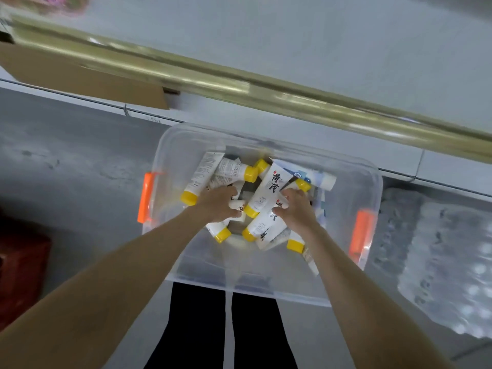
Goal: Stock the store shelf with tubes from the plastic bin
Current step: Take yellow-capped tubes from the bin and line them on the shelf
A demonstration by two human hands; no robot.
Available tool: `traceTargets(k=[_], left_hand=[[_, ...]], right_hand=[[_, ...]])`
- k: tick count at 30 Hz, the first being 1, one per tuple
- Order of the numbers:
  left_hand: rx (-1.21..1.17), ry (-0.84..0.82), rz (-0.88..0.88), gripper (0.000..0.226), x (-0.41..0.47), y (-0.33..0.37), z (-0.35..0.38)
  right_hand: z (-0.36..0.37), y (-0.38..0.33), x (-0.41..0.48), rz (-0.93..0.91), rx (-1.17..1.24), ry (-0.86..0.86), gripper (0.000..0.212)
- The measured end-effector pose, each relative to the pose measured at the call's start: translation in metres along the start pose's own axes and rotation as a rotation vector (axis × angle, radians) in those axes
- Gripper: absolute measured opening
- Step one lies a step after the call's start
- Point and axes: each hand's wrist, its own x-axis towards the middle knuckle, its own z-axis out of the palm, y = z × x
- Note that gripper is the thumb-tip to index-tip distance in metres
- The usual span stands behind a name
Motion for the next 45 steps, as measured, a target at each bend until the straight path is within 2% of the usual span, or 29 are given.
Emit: traceTargets(k=[4, 6, 10, 20, 25, 28, 31, 36, 39, 42, 45], left_hand=[[0.263, -0.013, 0.009, 0.055, 0.007, -0.002, 0.008], [0.305, -0.025, 0.006, 0.05, 0.009, -0.001, 0.01], [0.183, -0.022, -0.031, 0.051, 0.012, -0.002, 0.01], [-0.159, -0.008, -0.069, 0.055, 0.003, -0.012, 0.007], [-0.215, -0.038, -0.056, 0.051, -0.011, -0.011, -0.002], [-0.204, -0.032, -0.026, 0.054, -0.022, -0.008, -0.007], [-0.209, 0.008, 0.015, 0.059, -0.037, -0.003, -0.008], [-0.273, 0.067, 0.044, 0.037, -0.067, 0.011, -0.015], [-0.277, 0.088, 0.056, 0.033, -0.092, 0.02, -0.023], [-0.276, 0.162, 0.145, 0.018, -0.124, 0.038, -0.042], [-0.317, 0.266, 0.207, 0.026, -0.155, 0.057, -0.069]], right_hand=[[0.013, 0.002, 0.0, 0.031, -0.065, 0.065, 0.055], [0.018, 0.002, -0.001, 0.041, -0.108, 0.069, 0.058], [0.027, 0.003, 0.0, 0.045, -0.155, 0.125, 0.057], [0.029, 0.001, 0.007, 0.099, -0.026, 0.194, 0.042], [0.02, 0.006, -0.002, 0.071, -0.058, 0.198, 0.036], [0.016, 0.006, -0.012, 0.074, -0.049, 0.128, 0.037], [0.014, 0.0, -0.028, 0.051, -0.041, 0.057, 0.027], [0.007, -0.012, -0.062, -0.051, 0.071, 0.0, 0.014], [-0.016, -0.016, -0.082, -0.122, 0.084, 0.03, 0.007], [-0.06, -0.027, -0.106, -0.205, 0.1, 0.063, 0.011], [-0.111, -0.043, -0.129, -0.271, 0.044, 0.114, 0.017]])
